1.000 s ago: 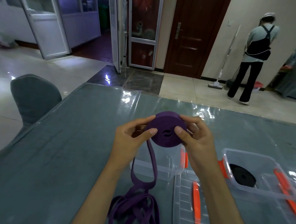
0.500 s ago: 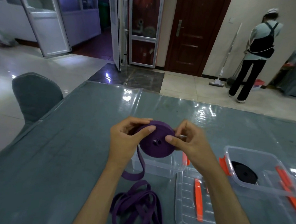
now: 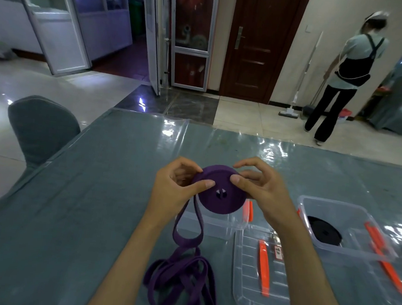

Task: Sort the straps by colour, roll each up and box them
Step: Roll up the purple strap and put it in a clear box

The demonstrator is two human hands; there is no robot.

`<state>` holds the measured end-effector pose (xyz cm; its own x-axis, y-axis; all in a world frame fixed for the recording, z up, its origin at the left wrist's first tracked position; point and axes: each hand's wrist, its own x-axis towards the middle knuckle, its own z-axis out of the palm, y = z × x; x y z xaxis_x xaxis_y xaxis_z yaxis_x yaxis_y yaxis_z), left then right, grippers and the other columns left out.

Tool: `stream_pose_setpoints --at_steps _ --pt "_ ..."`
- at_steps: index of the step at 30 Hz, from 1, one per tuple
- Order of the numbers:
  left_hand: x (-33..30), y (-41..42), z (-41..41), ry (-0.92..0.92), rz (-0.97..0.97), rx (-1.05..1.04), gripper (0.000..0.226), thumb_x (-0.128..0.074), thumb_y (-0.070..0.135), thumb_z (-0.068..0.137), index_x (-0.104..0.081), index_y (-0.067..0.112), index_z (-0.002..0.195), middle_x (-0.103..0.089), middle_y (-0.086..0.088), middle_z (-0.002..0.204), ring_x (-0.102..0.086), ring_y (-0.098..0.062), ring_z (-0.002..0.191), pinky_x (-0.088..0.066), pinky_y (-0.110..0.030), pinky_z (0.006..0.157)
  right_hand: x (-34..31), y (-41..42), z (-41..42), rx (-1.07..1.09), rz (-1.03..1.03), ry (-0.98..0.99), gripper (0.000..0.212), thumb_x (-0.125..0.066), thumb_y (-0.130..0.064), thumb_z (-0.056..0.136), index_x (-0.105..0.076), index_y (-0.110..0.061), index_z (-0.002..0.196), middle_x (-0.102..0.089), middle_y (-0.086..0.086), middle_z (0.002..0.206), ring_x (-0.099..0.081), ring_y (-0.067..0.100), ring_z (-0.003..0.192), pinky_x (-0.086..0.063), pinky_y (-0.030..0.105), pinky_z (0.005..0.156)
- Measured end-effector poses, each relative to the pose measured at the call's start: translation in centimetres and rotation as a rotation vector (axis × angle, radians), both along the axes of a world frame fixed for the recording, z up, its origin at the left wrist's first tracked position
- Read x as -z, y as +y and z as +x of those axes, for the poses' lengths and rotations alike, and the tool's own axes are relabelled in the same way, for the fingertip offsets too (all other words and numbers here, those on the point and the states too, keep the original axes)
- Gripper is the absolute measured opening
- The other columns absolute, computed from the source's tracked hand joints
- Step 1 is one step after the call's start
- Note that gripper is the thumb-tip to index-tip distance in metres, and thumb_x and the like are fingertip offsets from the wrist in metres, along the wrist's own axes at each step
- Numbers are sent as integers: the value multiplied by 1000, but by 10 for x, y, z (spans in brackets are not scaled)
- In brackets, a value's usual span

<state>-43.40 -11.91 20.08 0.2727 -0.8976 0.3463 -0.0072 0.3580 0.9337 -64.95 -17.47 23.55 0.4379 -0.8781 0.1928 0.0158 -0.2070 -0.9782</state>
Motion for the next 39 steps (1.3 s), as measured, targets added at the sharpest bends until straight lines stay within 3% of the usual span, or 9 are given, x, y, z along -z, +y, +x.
stream_pose_setpoints --at_steps 9,14,20,23,26,30,33,36,39 --pt "-3 1 0 -50 -26 81 27 -96 18 74 -79 29 92 -80 -2 95 -79 -20 90 -61 -23 81 -2 -2 -4 -53 -27 56 22 -85 -26 85 -64 -18 82 -77 13 91 -78 32 84 -62 30 65" --pt "-6 0 2 -23 -3 71 27 -97 25 72 -78 27 90 -80 -4 92 -79 -22 88 -62 -25 78 4 -1 3 -3 -102 18 13 -82 -23 90 -71 -20 97 -73 11 91 -77 27 80 -59 29 63" --pt "-3 -2 3 35 22 124 22 -94 28 75 -80 26 93 -81 -6 99 -79 -24 93 -62 -25 79 6 0 4 -146 -81 67 30 -86 -16 86 -63 -24 102 -78 12 99 -79 32 84 -64 34 67" --pt "-1 -1 11 27 74 234 28 -90 23 82 -82 25 109 -79 -6 113 -78 -25 103 -61 -27 86 7 0 1 -79 -112 26 33 -86 -19 86 -70 -26 114 -79 12 103 -79 31 90 -66 38 71" --pt "-1 0 21 -15 108 315 39 -87 21 85 -79 25 123 -80 -7 114 -77 -28 104 -62 -29 89 12 3 -1 -26 -128 0 30 -86 -21 87 -73 -30 113 -78 6 109 -78 27 97 -65 34 73" --pt "2 0 10 -22 69 193 28 -93 22 79 -80 23 103 -81 -5 105 -79 -25 96 -62 -26 82 12 -1 -5 -62 -112 79 34 -89 -23 83 -64 -29 106 -78 10 102 -79 30 88 -65 34 66" --pt "10 1 3 20 82 151 26 -94 26 75 -78 23 95 -81 -4 104 -78 -25 98 -63 -32 87 9 -4 -10 -86 -111 83 41 -88 -24 80 -69 -31 115 -79 8 101 -79 28 89 -65 33 71" --pt "13 0 12 7 120 289 37 -90 18 82 -79 27 117 -79 -5 120 -75 -27 111 -61 -40 98 14 -2 -11 22 -172 -1 41 -86 -23 80 -77 -36 117 -80 -1 109 -77 21 101 -64 31 84" --pt "15 1 18 -16 118 362 47 -87 13 86 -75 26 130 -77 -4 125 -73 -25 117 -58 -28 98 26 1 -9 84 -129 -84 33 -87 -18 78 -77 -28 108 -79 3 110 -76 25 102 -65 37 85"
